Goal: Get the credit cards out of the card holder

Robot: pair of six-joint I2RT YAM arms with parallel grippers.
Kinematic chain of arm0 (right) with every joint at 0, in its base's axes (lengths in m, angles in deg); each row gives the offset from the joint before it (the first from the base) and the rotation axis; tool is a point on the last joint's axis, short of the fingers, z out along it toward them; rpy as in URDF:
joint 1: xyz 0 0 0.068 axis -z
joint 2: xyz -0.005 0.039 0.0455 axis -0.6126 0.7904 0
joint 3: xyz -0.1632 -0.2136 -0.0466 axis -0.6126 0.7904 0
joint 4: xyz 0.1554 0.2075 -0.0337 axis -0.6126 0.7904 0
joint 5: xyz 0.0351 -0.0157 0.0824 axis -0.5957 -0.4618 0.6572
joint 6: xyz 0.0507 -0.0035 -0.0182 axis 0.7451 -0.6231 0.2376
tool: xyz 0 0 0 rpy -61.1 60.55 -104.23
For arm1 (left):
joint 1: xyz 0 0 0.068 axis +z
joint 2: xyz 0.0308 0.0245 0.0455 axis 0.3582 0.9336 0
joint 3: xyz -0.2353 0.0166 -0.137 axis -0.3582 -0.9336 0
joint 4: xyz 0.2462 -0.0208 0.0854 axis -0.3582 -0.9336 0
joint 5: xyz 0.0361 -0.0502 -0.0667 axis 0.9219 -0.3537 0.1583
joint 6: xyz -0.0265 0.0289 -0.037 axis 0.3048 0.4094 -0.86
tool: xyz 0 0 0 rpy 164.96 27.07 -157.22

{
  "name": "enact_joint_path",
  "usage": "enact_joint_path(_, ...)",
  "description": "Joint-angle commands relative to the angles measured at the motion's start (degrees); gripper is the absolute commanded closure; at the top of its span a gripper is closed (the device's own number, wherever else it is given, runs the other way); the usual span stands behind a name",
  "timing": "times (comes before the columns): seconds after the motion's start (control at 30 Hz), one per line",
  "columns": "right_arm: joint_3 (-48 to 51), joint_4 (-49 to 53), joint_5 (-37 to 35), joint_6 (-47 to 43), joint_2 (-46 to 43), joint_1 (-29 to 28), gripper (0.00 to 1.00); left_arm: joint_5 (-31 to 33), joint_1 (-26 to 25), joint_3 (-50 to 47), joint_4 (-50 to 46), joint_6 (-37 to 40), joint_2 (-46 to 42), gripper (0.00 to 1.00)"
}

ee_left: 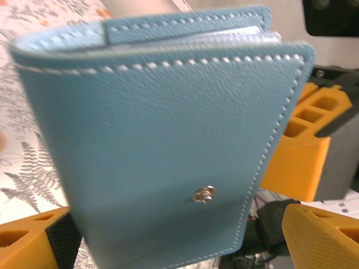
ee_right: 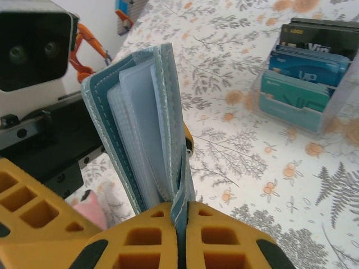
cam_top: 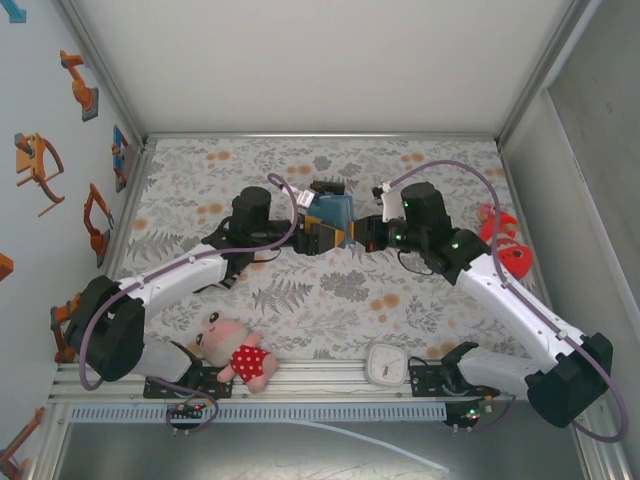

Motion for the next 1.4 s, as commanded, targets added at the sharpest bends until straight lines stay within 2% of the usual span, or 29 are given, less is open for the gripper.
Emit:
enact_joint_path(0.0,-3.76,3.78,-6.63,-1.38,-0.40,-1.52,1.00,5.85,-0.63,1.90,1.69,1.65,-0.18,0.07)
enact_joint_path(0.17,-5.88,5.43,-9.60,-1.65,0.52,-3.54,1.00,9.05,-1.01,1.75,1.53,2.58,0.45,0.07)
enact_joint_path(0.3,-7.61,7.52,-12.98,-1.95,1.83,-4.80,1.00,8.32,-1.23,1.77,2.67,2.66,1.18,0.00)
enact_joint_path(0.33,-7.87,7.92,-13.52,-1.90,2.17,-4.91,1.00,7.85,-1.25,1.73,3.13,2.61,1.26,0.03)
enact_joint_path(0.6,-8.72,8.50,-15.61,-1.68,3.21,-5.46,1.00,5.89,-1.88,1.77,5.40,1.56,2.15,0.03)
enact_joint_path(0.97,-9.27,9.91,-17.46,-1.52,2.94,-6.16,1.00,7.16,-2.15,3.12,3.32,1.31,4.12,0.00)
enact_joint_path(1.37,-11.21,13.46,-21.49,-1.73,5.03,-7.52,1.00,7.58,-2.23,3.40,3.93,1.23,5.51,0.03)
